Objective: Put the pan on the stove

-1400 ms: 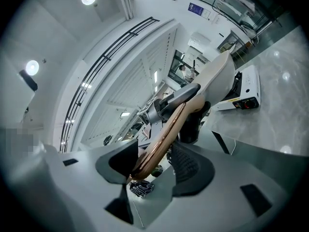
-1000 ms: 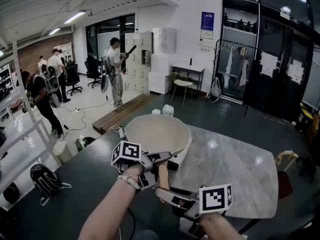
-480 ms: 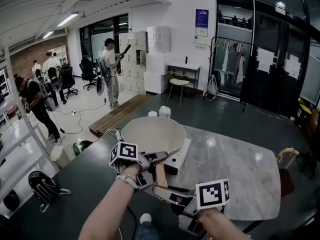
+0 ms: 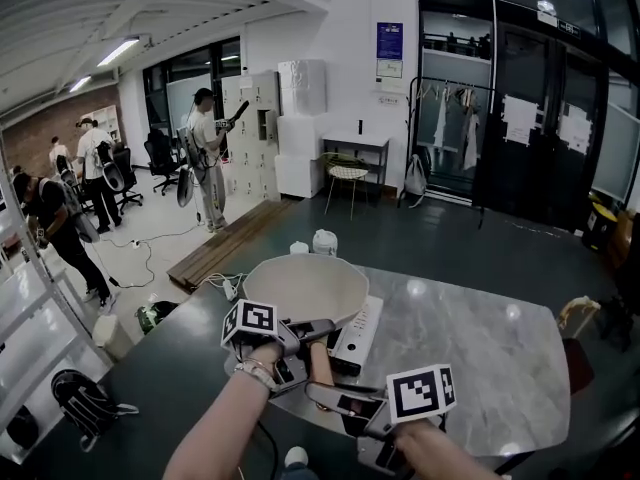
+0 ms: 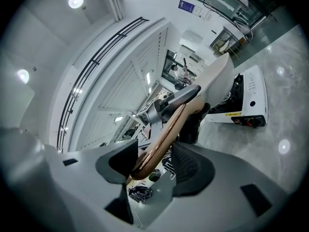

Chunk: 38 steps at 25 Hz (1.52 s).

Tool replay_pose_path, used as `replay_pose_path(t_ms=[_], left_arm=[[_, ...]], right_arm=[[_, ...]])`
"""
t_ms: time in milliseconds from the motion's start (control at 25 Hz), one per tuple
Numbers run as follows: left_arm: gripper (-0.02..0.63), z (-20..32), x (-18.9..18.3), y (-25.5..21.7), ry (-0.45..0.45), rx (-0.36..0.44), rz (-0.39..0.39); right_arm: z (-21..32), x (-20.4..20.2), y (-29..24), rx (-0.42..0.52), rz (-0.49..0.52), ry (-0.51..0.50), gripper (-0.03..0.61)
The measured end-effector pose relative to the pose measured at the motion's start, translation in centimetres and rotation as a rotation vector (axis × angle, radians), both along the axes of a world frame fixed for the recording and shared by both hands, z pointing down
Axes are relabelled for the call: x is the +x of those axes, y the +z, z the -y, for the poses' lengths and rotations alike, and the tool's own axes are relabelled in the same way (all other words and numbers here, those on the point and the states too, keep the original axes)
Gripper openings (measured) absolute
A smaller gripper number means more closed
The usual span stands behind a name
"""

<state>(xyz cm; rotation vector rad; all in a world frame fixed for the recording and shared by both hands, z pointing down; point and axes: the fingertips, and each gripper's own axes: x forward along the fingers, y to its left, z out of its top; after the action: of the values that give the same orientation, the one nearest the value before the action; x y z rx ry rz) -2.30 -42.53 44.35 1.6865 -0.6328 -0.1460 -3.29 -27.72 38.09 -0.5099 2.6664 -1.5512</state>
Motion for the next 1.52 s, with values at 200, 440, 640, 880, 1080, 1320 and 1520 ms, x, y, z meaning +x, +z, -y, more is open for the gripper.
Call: replay_pose_path(t_ms=[200,440,640,880,1080,1320,1520], left_arm=[[0.25,1.9,-0.1,1.0,0.008,-0.026,-0.013],[0.25,3.5,-0.7,2.4,0.016,-0.06,-0.012],[0.25,4.8,-0.8,3.4,0.028,-0.071,-0.016],[0.25,6.2,-0.9,4.1,0.03,-0.081,-0.027],[0.247,6.7,-0.8,4.3,0.021,-0.079,-0.044],[0.262,7.2,-0.4,4.6,0.048,-0.019,-0.067],[0.322,6.5,0.1,4.2,0.111,0.024,-0.031]], right_arm=[[2.1,-0.4,0.7,-0.016,-0.018,0.011,0.225],[3.8,-1.1,1.6,-0.04,-0.023,0.021,0.225],[5.2,-1.5,2.4,-0.046,-0.035,0.031,0.225],[6.7,-1.7,3.1,-0.05,-0.049,0.039,0.225],[7.1,-1.7,3.7,-0.054,-0.052,0.04,0.225],[7.8,-1.2,4.7,-0.091,-0.021,0.039,0.222],[7.4,-0.7,5.1,-0.112,-0.025,0.025,0.219]])
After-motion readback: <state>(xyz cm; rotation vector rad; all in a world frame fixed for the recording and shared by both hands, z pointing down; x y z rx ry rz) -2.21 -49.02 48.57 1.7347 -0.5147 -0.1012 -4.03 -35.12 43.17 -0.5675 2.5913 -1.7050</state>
